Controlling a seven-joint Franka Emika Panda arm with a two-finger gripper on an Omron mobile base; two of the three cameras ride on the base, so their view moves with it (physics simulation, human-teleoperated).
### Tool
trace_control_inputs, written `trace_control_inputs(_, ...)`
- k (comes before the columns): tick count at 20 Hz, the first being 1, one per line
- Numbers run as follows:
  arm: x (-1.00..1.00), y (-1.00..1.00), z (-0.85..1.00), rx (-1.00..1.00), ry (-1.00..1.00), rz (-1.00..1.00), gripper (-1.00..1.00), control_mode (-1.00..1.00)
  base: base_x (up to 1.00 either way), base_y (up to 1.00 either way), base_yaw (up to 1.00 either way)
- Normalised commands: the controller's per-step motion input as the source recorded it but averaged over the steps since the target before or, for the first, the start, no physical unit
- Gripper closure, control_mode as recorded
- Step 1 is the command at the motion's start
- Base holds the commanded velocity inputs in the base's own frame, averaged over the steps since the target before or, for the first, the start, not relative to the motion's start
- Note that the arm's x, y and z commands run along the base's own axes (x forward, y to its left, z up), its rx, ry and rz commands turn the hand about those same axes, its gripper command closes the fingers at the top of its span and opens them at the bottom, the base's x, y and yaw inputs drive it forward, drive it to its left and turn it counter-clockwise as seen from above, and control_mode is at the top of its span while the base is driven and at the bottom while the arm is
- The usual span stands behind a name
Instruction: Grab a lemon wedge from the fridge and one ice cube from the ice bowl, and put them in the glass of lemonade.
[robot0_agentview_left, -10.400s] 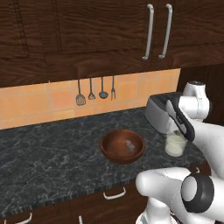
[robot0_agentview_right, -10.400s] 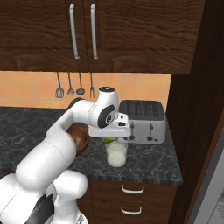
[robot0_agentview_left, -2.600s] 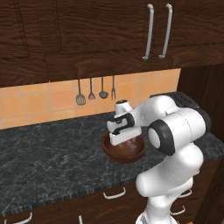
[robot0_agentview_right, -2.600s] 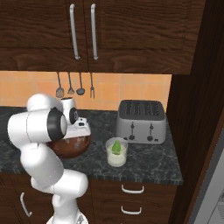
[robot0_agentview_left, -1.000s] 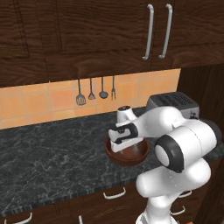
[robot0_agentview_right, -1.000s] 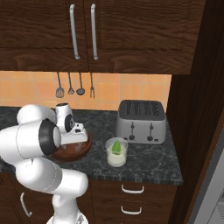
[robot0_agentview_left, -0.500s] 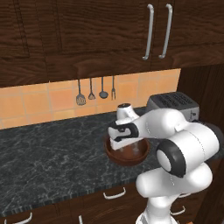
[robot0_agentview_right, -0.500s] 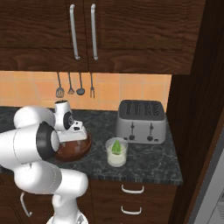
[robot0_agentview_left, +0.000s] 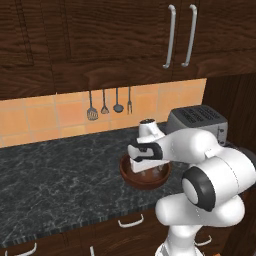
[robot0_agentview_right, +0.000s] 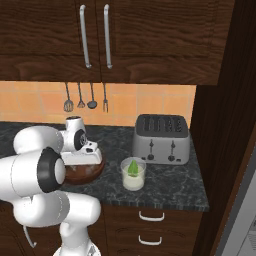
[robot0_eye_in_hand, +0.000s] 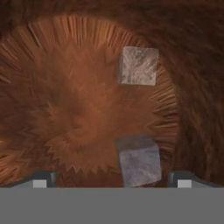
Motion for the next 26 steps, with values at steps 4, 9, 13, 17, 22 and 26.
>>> trace_control_inputs(4, 0.00, 0.14, -0.13, 0.00, 0.00, -0.03, -1.00, -1.00, 0.00, 0.00, 0.00)
trace_control_inputs(9, 0.00, 0.31, -0.18, -0.01, 0.00, -0.03, -1.00, -1.00, 0.00, 0.00, 0.00)
trace_control_inputs(13, 0.00, 0.39, 0.01, 0.00, 0.00, -0.04, -1.00, -1.00, 0.00, 0.00, 0.00)
trace_control_inputs(17, 0.00, 0.09, 0.14, 0.00, -0.03, -0.06, -1.00, -1.00, 0.00, 0.00, 0.00)
trace_control_inputs(22, 0.00, -0.04, 0.05, 0.00, -0.04, -0.07, -1.00, -1.00, 0.00, 0.00, 0.00)
trace_control_inputs(26, -0.43, -0.28, 0.03, 0.05, -0.07, -0.01, -1.00, -1.00, 0.00, 0.00, 0.00)
